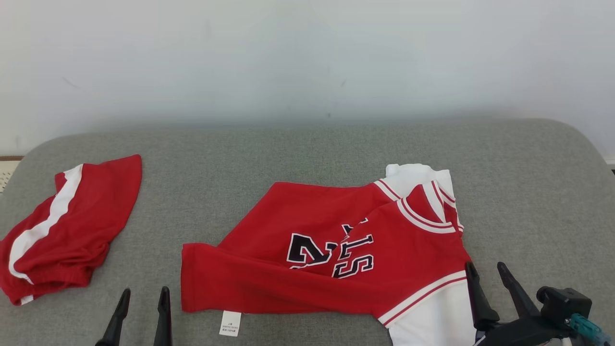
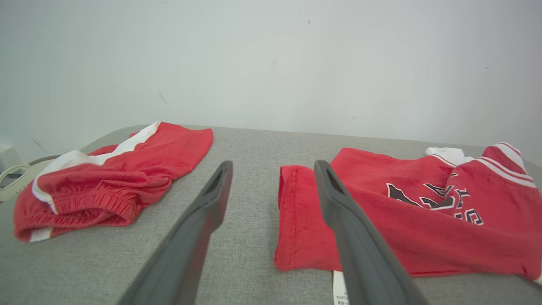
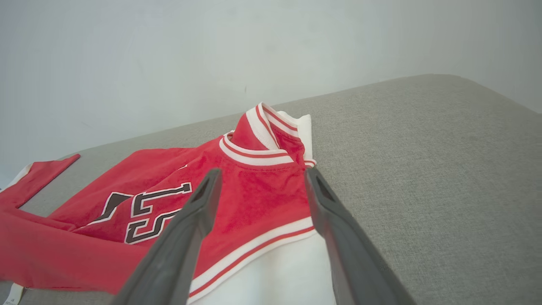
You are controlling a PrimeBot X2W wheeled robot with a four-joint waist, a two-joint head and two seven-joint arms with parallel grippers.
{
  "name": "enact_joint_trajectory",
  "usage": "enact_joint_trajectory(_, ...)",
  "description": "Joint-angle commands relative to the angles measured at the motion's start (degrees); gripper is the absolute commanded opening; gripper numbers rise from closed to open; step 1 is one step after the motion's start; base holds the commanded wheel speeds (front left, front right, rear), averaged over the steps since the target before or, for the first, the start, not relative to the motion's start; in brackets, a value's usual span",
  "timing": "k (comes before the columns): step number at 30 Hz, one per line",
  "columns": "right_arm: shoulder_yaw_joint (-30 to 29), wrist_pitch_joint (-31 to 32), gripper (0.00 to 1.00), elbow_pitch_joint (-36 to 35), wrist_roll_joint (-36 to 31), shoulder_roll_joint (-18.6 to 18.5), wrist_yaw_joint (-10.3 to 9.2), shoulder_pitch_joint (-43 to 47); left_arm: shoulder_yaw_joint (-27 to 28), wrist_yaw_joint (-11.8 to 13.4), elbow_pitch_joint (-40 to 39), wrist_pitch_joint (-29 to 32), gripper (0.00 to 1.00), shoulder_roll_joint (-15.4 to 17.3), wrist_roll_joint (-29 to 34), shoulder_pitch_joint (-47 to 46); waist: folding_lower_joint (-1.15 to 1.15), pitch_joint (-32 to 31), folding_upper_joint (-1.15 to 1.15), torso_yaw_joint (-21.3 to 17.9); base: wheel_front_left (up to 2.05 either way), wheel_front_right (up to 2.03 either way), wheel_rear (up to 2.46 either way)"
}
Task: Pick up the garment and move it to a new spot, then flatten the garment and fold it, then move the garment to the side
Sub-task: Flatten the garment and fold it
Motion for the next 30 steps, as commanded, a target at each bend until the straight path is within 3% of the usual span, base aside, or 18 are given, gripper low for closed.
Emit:
enact_joint_trajectory(1, -0.53, -0.61, 1.0, -0.11, -0.97, 0.12, -0.04, 0.44, 0.3, -0.18, -0.73, -0.25, 1.0, -0.07, 0.42, 1.4, 0.0, -0.36, 0.0, 0.29, 0.0, 0.0, 0.0)
enact_joint_trajectory(12, -4.5, -1.87, 1.0, -3.55, -5.62, 2.21, -0.04, 3.52, 0.29, 1.45, -4.53, -0.24, 1.0, -0.87, 0.63, 6.22, 0.0, -1.59, 0.0, -0.27, 0.0, 0.0, 0.0)
enact_joint_trajectory(21, -6.71, -0.64, 1.0, -5.77, -7.61, 3.86, -0.04, 6.2, 0.3, 1.82, -3.29, -0.24, 1.0, -0.71, 1.63, 7.57, 0.0, -1.95, 0.0, -0.18, 0.0, 0.0, 0.0)
enact_joint_trajectory(30, -6.09, 0.44, 1.0, -6.27, -7.69, 4.19, -0.04, 6.25, -0.58, 0.75, -1.58, -0.25, 1.0, -0.26, 1.76, 6.49, 0.0, -1.92, 0.0, -0.01, 0.0, 0.0, 0.0)
